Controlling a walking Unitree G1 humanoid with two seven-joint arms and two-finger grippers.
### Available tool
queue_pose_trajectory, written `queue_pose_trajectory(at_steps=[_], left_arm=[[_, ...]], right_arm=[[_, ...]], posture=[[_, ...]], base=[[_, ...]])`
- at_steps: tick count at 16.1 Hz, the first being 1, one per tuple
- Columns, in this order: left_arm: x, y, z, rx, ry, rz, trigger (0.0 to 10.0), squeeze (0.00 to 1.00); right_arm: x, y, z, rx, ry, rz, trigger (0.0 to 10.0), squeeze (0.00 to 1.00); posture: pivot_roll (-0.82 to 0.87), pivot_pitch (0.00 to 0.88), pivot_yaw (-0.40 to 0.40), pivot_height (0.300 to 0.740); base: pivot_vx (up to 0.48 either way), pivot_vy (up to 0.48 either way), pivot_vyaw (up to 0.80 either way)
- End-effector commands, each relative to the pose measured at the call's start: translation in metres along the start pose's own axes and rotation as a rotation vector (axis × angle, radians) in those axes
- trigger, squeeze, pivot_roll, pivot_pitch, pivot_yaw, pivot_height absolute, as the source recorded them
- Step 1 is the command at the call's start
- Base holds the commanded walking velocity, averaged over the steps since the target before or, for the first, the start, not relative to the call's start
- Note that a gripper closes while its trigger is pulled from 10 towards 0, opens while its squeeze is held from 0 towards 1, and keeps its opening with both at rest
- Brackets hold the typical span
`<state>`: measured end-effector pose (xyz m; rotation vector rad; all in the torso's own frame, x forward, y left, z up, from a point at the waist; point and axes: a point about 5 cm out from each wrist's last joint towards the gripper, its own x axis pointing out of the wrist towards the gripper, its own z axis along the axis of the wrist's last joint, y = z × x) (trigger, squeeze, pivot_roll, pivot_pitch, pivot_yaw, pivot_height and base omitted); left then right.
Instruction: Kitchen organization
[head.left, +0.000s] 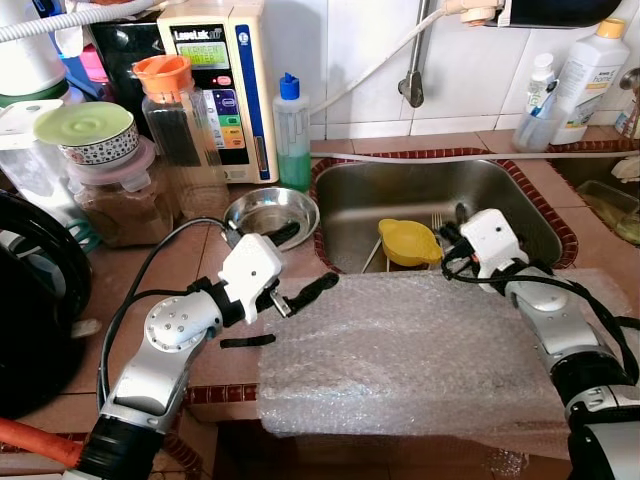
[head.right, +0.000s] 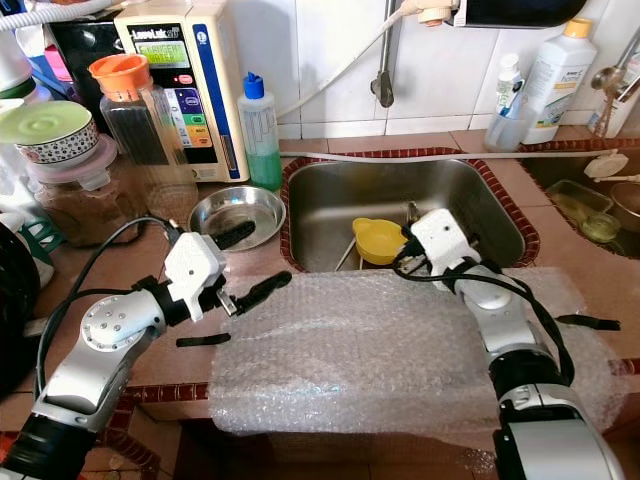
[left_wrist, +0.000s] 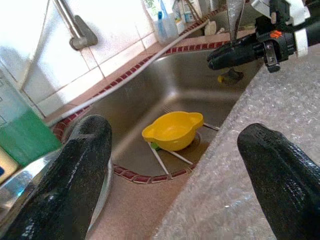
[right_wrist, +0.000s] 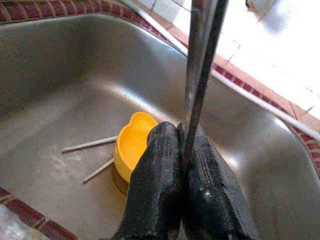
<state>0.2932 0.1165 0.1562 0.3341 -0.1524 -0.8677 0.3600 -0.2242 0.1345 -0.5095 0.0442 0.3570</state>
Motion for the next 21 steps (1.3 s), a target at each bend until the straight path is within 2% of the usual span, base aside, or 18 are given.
queue_pose_trajectory(at_steps=[1, 2, 3, 10, 17, 19, 21], left_arm=[[-0.001, -0.001, -0.002, 0.011, 0.019, -0.017, 10.0, 1.0], [0.0, -0.002, -0.002, 0.012, 0.02, -0.02, 10.0, 1.0], [0.0, -0.002, -0.002, 0.016, 0.022, -0.021, 10.0, 1.0], [-0.001, -0.007, -0.004, 0.005, 0.042, -0.072, 10.0, 1.0], [-0.001, -0.01, -0.008, 0.019, 0.073, -0.095, 10.0, 1.0], [-0.001, -0.004, -0.009, 0.045, 0.071, -0.038, 10.0, 1.0], [0.001, 0.006, -0.007, 0.047, 0.049, 0.048, 10.0, 1.0]], right_arm=[[0.003, -0.005, 0.005, 0.04, -0.013, -0.024, 10.0, 0.0], [0.003, -0.006, 0.005, 0.07, -0.013, -0.033, 10.0, 0.41], [0.004, -0.007, 0.004, 0.095, -0.01, -0.046, 10.0, 1.0], [0.004, -0.008, -0.003, 0.113, 0.06, -0.07, 10.0, 1.0], [0.009, -0.004, 0.006, 0.127, 0.016, -0.046, 10.0, 1.0], [0.015, 0.008, 0.02, 0.156, -0.066, -0.009, 10.0, 1.0], [0.021, 0.04, 0.042, 0.162, -0.188, 0.111, 10.0, 1.0]], posture=[[-0.22, 0.038, 0.073, 0.74], [-0.22, 0.037, 0.073, 0.74], [-0.22, 0.036, 0.074, 0.74], [-0.22, 0.037, 0.078, 0.74], [-0.22, 0.035, 0.078, 0.74], [-0.23, 0.034, 0.076, 0.74], [-0.23, 0.034, 0.074, 0.74]], base=[[0.0, 0.0, 0.0], [0.0, 0.0, 0.0], [0.0, 0.0, 0.0], [0.0, 0.0, 0.0], [0.0, 0.0, 0.0], [0.0, 0.0, 0.0], [0.0, 0.0, 0.0]])
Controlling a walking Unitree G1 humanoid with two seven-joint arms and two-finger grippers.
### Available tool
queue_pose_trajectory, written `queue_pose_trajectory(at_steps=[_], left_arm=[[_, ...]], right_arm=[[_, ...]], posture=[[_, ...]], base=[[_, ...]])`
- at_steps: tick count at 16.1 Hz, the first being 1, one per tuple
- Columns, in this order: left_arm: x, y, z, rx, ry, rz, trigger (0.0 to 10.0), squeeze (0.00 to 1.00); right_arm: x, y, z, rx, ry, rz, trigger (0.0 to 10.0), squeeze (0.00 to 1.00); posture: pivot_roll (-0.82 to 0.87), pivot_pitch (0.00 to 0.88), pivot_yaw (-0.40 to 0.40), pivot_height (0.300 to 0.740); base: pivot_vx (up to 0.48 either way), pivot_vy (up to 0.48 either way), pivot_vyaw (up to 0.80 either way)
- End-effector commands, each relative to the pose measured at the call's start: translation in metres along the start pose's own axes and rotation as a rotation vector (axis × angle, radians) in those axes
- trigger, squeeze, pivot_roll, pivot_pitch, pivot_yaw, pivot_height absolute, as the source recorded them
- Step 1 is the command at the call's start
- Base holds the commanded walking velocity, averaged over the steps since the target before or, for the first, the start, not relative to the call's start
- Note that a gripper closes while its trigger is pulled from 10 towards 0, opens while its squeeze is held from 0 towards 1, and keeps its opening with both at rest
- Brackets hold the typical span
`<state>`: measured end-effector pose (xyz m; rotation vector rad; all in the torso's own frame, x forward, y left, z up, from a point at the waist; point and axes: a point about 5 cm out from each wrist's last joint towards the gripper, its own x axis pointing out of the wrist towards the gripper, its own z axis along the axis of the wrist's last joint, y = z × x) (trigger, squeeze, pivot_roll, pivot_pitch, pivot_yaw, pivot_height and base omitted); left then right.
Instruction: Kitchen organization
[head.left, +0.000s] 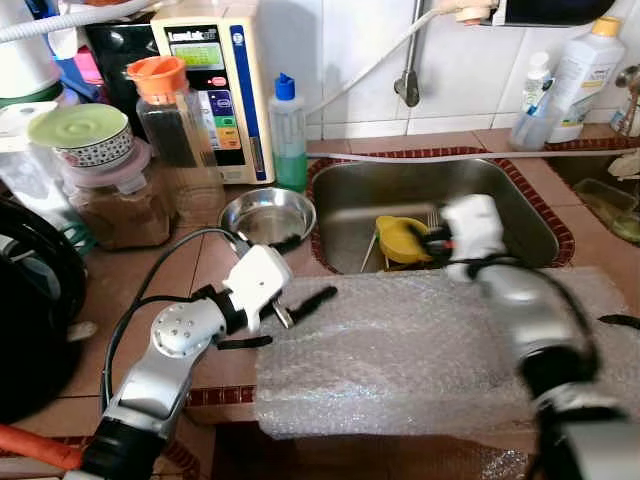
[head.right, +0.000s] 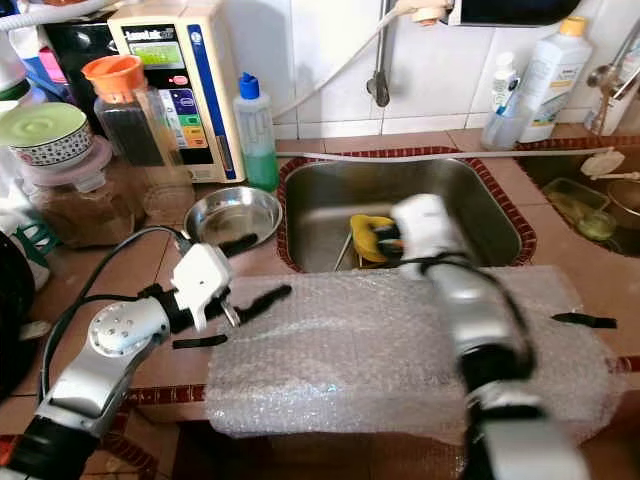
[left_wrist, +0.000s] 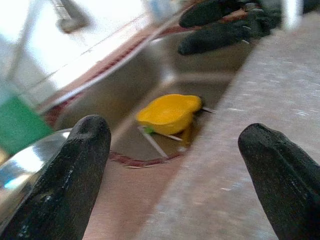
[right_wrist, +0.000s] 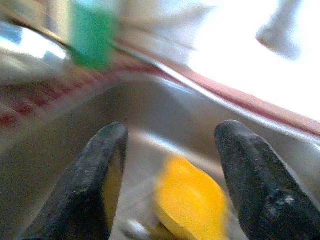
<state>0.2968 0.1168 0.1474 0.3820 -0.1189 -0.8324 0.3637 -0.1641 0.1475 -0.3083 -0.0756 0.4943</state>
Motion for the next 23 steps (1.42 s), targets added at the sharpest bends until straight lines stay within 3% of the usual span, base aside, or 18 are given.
queue_pose_trajectory(at_steps=[1, 7, 8, 11, 13, 18, 23], left_arm=[[-0.001, 0.008, 0.002, 0.008, -0.012, 0.05, 10.0, 1.0], [-0.001, 0.025, -0.004, -0.002, 0.019, 0.217, 10.0, 1.0], [0.0, 0.028, -0.008, -0.009, 0.047, 0.261, 10.0, 1.0], [0.001, 0.035, -0.016, -0.076, 0.084, 0.358, 10.0, 1.0], [0.003, 0.036, -0.024, -0.159, 0.116, 0.424, 10.0, 1.0], [0.006, 0.034, -0.029, -0.2, 0.136, 0.457, 10.0, 1.0], [0.007, 0.043, -0.037, -0.37, 0.168, 0.58, 10.0, 1.0]], right_arm=[[0.002, 0.011, 0.007, -0.002, -0.035, 0.062, 10.0, 1.0], [-0.001, 0.056, 0.021, 0.021, -0.088, 0.275, 10.0, 1.0], [-0.003, 0.064, 0.025, 0.021, -0.098, 0.318, 10.0, 0.0], [-0.008, 0.08, 0.036, 0.063, -0.122, 0.404, 10.0, 0.0], [-0.013, 0.089, 0.042, 0.183, -0.144, 0.47, 10.0, 0.0], [-0.021, 0.1, 0.043, 0.203, -0.125, 0.529, 10.0, 0.0], [-0.021, 0.096, 0.049, 0.188, -0.124, 0.525, 10.0, 0.0]], posture=[[-0.23, 0.032, 0.073, 0.74], [-0.23, 0.028, 0.071, 0.74], [-0.23, 0.027, 0.07, 0.74], [-0.24, 0.023, 0.067, 0.74], [-0.24, 0.02, 0.066, 0.74], [-0.24, 0.016, 0.064, 0.74], [-0.24, 0.02, 0.067, 0.74]], base=[[0.0, 0.0, 0.0], [0.0, 0.0, 0.0], [0.0, 0.0, 0.0], [0.0, 0.0, 0.0], [0.0, 0.0, 0.0], [0.0, 0.0, 0.0], [0.0, 0.0, 0.0]])
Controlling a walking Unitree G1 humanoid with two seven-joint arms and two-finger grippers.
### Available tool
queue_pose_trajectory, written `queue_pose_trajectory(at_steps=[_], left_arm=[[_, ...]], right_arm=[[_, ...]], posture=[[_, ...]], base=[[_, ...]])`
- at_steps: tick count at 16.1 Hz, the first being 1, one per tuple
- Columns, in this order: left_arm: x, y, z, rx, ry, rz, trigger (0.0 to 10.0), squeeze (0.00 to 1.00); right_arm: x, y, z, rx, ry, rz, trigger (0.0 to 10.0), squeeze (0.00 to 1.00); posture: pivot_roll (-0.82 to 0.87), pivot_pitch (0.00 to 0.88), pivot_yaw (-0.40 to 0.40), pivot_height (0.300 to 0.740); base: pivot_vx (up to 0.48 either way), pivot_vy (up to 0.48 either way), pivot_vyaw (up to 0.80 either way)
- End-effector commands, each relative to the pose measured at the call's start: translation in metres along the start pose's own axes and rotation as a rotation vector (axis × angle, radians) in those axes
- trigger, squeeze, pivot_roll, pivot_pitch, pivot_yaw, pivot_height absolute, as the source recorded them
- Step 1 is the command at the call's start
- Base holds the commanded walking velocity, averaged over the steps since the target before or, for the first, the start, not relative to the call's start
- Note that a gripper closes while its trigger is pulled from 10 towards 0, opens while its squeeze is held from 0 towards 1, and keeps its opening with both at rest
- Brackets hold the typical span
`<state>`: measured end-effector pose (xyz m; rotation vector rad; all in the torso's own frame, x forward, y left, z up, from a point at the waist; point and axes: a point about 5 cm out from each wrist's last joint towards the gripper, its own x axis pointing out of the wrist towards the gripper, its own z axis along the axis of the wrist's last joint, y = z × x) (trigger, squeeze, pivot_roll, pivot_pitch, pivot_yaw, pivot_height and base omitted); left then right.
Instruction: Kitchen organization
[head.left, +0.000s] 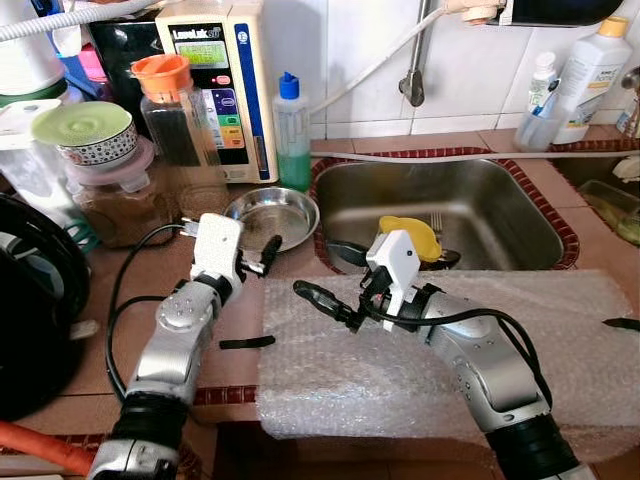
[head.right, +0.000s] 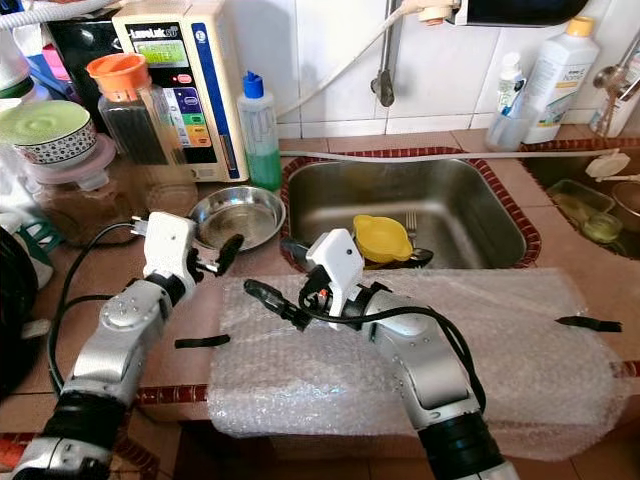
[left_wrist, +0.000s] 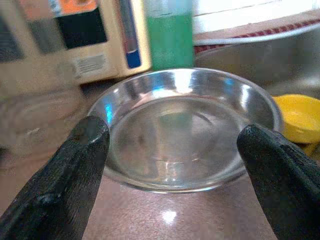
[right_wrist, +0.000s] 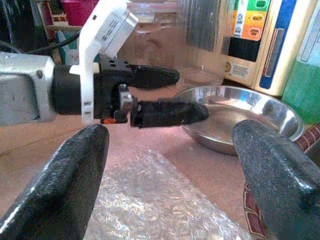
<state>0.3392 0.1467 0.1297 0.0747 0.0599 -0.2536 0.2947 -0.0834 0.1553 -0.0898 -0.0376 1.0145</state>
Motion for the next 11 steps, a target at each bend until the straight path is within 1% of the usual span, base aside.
queue_pose_trajectory(at_steps=[1, 2, 5, 6, 7, 8, 10, 11], left_arm=[[0.003, 0.001, 0.003, -0.021, -0.002, 0.016, 10.0, 1.0], [0.004, 0.0, 0.005, -0.018, -0.009, 0.014, 10.0, 1.0], [0.007, 0.002, -0.001, -0.063, 0.063, 0.056, 10.0, 1.0], [0.008, 0.002, -0.002, -0.058, 0.07, 0.059, 10.0, 1.0], [0.01, 0.001, -0.003, -0.064, 0.093, 0.069, 10.0, 0.82], [0.01, 0.0, -0.003, -0.077, 0.111, 0.069, 10.0, 0.79], [0.011, -0.002, -0.007, -0.118, 0.157, 0.077, 10.0, 0.23], [0.011, -0.002, -0.008, -0.134, 0.171, 0.08, 10.0, 0.0]], right_arm=[[0.002, 0.0, 0.009, -0.04, -0.013, 0.01, 10.0, 0.0], [0.001, -0.001, 0.008, -0.052, -0.007, -0.004, 10.0, 0.0], [0.001, 0.002, 0.007, -0.061, 0.0, 0.013, 10.0, 0.0], [0.0, 0.003, 0.007, -0.065, 0.004, 0.019, 10.0, 0.0], [0.0, 0.005, 0.007, -0.068, 0.011, 0.026, 10.0, 0.0], [0.0, 0.006, 0.007, -0.07, 0.014, 0.027, 10.0, 0.0], [0.0, 0.006, 0.007, -0.078, 0.017, 0.028, 10.0, 0.0], [0.0, 0.006, 0.008, -0.085, 0.018, 0.028, 10.0, 0.0]], posture=[[-0.24, 0.02, 0.067, 0.74], [-0.24, 0.022, 0.068, 0.74], [-0.25, 0.024, 0.072, 0.74], [-0.25, 0.024, 0.072, 0.74], [-0.25, 0.027, 0.071, 0.74], [-0.25, 0.027, 0.071, 0.74], [-0.25, 0.029, 0.071, 0.74], [-0.25, 0.029, 0.071, 0.74]], base=[[0.0, 0.0, 0.0], [0.0, 0.0, 0.0], [0.0, 0.0, 0.0], [0.0, 0.0, 0.0], [0.0, 0.0, 0.0], [0.0, 0.0, 0.0], [0.0, 0.0, 0.0], [0.0, 0.0, 0.0]])
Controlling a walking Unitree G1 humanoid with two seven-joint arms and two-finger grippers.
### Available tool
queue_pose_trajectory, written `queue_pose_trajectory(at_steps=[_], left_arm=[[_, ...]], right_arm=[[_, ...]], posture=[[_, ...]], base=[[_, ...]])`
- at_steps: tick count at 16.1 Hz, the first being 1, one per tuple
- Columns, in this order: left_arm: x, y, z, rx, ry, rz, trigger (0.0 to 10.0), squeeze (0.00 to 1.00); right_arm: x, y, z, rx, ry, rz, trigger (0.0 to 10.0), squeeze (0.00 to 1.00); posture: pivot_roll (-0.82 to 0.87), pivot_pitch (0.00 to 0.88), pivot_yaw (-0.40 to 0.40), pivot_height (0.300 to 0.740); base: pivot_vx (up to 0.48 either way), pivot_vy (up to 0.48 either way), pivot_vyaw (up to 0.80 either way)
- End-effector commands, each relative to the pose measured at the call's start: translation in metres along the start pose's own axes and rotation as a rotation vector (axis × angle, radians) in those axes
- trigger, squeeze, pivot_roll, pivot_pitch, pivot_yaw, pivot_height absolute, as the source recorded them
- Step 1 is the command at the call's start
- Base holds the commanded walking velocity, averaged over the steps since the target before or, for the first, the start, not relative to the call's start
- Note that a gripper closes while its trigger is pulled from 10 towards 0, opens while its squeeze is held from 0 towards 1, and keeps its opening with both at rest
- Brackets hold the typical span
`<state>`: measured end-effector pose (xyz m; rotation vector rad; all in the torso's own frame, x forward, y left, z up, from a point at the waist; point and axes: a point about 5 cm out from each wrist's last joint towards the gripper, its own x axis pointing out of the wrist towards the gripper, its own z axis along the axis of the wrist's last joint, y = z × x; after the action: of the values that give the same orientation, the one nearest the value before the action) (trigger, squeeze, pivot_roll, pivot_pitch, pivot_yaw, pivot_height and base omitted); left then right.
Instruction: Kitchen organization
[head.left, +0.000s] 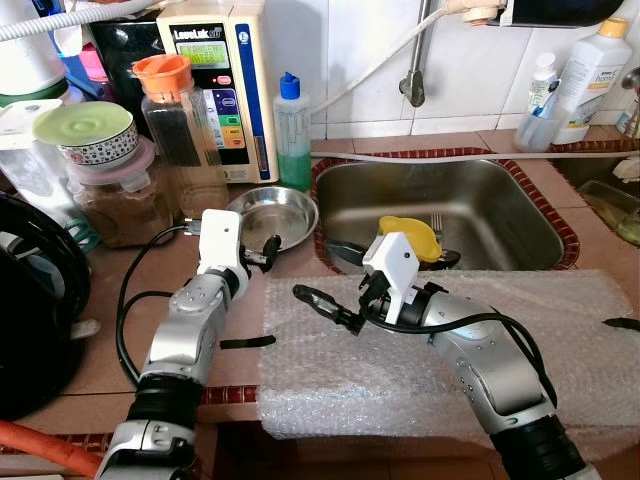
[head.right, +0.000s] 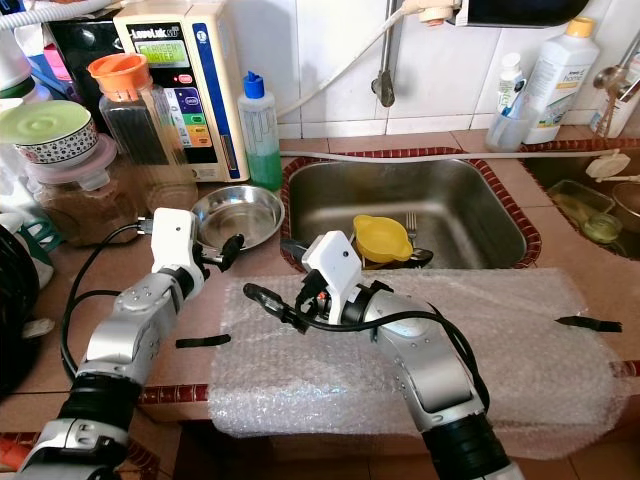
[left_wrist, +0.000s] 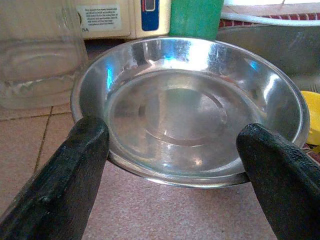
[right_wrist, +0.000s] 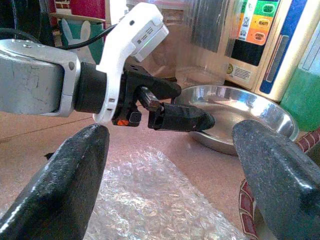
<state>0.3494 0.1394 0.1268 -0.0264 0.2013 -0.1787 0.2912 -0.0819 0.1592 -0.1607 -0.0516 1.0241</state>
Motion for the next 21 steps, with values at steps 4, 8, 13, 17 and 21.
queue_pose_trajectory(at_steps=[4, 8, 13, 17, 21], left_arm=[[0.0, 0.008, -0.007, -0.042, 0.07, 0.056, 10.0, 0.0], [0.0, 0.013, -0.001, -0.015, 0.069, 0.07, 10.0, 0.0], [-0.005, 0.027, 0.005, 0.013, 0.067, 0.129, 10.0, 0.0], [-0.007, 0.033, 0.002, -0.031, 0.078, 0.169, 10.0, 0.0], [-0.004, 0.019, -0.007, -0.139, 0.147, 0.106, 10.0, 0.0]], right_arm=[[0.001, 0.003, 0.004, -0.028, 0.001, 0.019, 10.0, 0.0], [0.0, 0.001, 0.003, -0.041, 0.008, 0.012, 10.0, 0.0], [0.0, 0.001, 0.002, -0.046, 0.013, 0.007, 10.0, 0.0], [0.0, 0.0, 0.001, -0.052, 0.016, 0.006, 10.0, 0.0], [0.0, -0.001, 0.0, -0.063, 0.025, 0.009, 10.0, 0.0]], posture=[[-0.25, 0.032, 0.071, 0.74], [-0.25, 0.032, 0.071, 0.74], [-0.24, 0.033, 0.072, 0.74], [-0.24, 0.034, 0.071, 0.74], [-0.24, 0.031, 0.07, 0.74]], base=[[0.0, 0.0, 0.0], [0.0, 0.0, 0.0], [0.0, 0.0, 0.0], [0.0, 0.0, 0.0], [0.0, 0.0, 0.0]])
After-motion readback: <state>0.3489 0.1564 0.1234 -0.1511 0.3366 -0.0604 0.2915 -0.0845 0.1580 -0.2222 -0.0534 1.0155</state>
